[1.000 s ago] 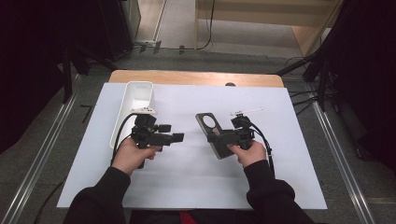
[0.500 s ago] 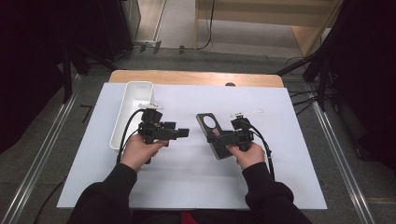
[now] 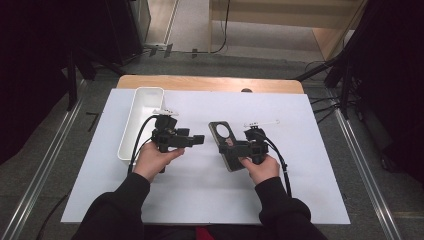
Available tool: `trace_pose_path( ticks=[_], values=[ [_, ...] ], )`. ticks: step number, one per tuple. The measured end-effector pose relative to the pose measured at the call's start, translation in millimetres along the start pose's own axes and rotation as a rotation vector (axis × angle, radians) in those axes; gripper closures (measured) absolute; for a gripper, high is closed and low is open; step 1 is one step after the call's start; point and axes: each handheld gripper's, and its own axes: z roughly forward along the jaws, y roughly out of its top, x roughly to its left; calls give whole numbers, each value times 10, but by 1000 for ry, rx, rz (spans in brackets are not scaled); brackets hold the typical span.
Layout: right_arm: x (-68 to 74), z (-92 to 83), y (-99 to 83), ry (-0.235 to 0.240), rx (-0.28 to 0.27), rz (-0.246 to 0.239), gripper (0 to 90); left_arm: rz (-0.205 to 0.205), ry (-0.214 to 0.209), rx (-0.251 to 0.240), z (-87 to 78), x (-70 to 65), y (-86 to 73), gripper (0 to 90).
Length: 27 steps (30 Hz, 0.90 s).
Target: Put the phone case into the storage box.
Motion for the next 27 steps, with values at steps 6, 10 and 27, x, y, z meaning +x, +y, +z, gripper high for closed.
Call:
trace_pose_path(
  ticks=[6, 10, 27],
  values=[
    [0, 22, -9, -33, -19, 28, 97, -45, -7, 5, 10, 26, 94, 210],
    [0, 37, -8, -52, -34, 35, 97, -57, 8, 13, 65, 33, 156, 211],
    [16, 21, -43, -60, -92, 50, 97, -60, 23, 33, 299, -38, 305, 273]
  ],
)
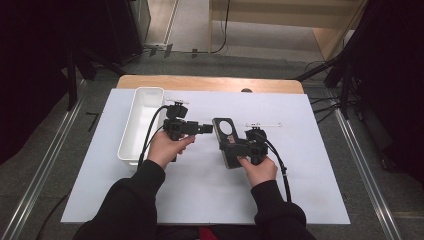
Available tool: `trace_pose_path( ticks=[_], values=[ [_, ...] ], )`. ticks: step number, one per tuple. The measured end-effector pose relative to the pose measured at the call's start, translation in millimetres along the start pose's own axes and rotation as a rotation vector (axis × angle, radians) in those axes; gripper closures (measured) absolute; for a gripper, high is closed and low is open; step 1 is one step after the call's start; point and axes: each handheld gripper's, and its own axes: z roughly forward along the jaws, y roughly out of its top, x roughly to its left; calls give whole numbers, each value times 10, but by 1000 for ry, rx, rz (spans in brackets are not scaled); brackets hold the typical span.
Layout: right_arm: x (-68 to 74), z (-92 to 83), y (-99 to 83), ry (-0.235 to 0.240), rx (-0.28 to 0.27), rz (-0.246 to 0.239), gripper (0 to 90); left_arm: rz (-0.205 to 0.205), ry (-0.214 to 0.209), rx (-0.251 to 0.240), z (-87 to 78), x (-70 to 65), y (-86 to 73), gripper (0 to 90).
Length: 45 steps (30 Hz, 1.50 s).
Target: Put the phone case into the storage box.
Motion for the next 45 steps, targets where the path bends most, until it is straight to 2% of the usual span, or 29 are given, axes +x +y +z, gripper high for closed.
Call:
trace_pose_path(
  ticks=[6, 16, 25, 30, 39, 45],
  values=[
    [13, 16, 4, 8, -16, -1, 97, 9, 12, -16, 40, -14, 16, 296],
    [38, 73, 0, 16, -25, 7, 97, -8, 35, -38, 104, -3, 52, 317],
    [74, 123, -11, 13, -46, 8, 97, -55, 45, -47, 154, 40, 84, 317],
    [100, 145, -17, 17, -58, 10, 97, -62, 55, -54, 168, -8, 98, 319],
    [121, 145, -38, 37, -83, 25, 97, -115, 36, -67, 196, -21, 131, 362],
    [150, 154, -41, 49, -96, 36, 97, -123, 44, -74, 209, -62, 167, 364]
  ],
)
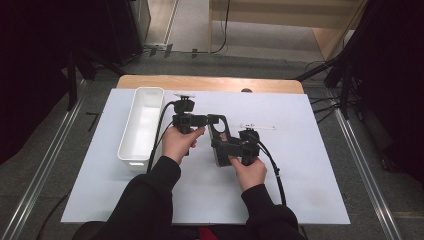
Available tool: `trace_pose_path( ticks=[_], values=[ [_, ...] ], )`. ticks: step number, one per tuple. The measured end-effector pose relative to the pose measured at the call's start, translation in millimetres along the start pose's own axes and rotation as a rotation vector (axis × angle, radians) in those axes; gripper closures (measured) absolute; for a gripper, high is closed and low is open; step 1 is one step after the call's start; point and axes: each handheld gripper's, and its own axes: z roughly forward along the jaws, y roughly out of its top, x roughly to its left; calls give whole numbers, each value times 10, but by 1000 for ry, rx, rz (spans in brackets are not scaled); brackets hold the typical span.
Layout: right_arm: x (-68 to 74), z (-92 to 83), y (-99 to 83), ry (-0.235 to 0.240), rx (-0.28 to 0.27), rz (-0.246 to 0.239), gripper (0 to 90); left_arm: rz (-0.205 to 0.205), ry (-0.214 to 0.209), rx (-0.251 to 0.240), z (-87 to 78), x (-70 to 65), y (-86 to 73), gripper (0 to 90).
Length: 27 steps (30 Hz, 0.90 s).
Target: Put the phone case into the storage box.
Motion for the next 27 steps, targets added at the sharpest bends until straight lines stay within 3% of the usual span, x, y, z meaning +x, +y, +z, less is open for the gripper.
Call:
trace_pose_path(
  ticks=[20, 27],
  values=[
    [49, 32, -45, 19, -36, 16, 97, -71, 20, -52, 3, 29, 13, 493],
    [56, 36, -52, 16, -50, 13, 97, -86, 25, -50, 12, 47, 6, 536]
  ],
)
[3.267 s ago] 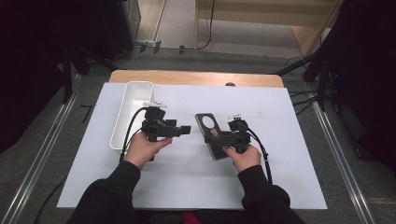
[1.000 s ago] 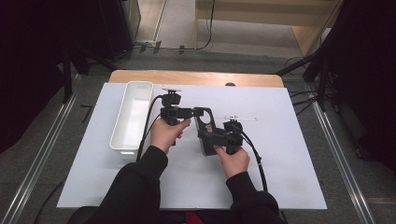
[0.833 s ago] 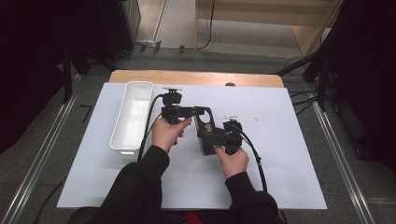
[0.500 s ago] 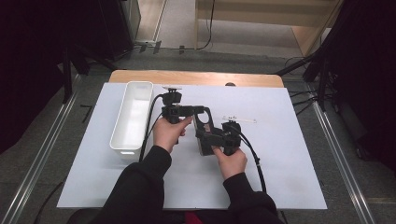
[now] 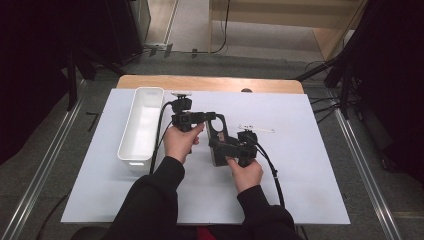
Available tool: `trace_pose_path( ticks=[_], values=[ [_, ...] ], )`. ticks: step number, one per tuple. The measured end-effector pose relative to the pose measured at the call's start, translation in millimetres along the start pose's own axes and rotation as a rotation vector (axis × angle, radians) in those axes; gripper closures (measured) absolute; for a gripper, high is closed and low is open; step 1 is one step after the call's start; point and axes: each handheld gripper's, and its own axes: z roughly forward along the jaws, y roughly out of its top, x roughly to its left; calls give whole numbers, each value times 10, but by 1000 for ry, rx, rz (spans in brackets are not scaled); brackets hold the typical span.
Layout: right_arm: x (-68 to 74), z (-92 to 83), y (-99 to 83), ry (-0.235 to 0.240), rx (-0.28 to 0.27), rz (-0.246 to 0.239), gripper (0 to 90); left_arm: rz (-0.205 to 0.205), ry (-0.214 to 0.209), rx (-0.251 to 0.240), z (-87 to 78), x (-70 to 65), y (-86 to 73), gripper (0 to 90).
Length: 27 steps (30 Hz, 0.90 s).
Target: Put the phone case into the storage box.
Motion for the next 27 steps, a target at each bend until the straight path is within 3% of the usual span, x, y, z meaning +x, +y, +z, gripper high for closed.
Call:
trace_pose_path(
  ticks=[8, 27],
  values=[
    [24, 10, -12, -4, -14, -3, 97, -48, -17, -4, 13, 18, 8, 596],
    [42, 19, -11, -14, -28, -4, 97, -80, -47, -7, 31, 26, 16, 720]
  ],
)
